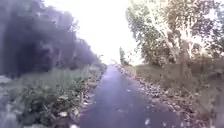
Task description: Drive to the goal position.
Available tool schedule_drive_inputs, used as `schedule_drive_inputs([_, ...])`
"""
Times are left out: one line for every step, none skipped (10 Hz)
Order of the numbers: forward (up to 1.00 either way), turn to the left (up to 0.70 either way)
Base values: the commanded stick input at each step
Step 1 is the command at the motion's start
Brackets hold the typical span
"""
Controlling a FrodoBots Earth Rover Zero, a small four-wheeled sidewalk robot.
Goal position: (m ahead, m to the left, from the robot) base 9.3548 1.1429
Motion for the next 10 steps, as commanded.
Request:
schedule_drive_inputs([0.7,0.0])
schedule_drive_inputs([0.7,0.0])
schedule_drive_inputs([0.7,0.0])
schedule_drive_inputs([0.7,0.0])
schedule_drive_inputs([0.7,0.0])
schedule_drive_inputs([0.7,0.0])
schedule_drive_inputs([0.7,0.0])
schedule_drive_inputs([0.7,0.0])
schedule_drive_inputs([0.7,0.0])
schedule_drive_inputs([0.7,0.0])
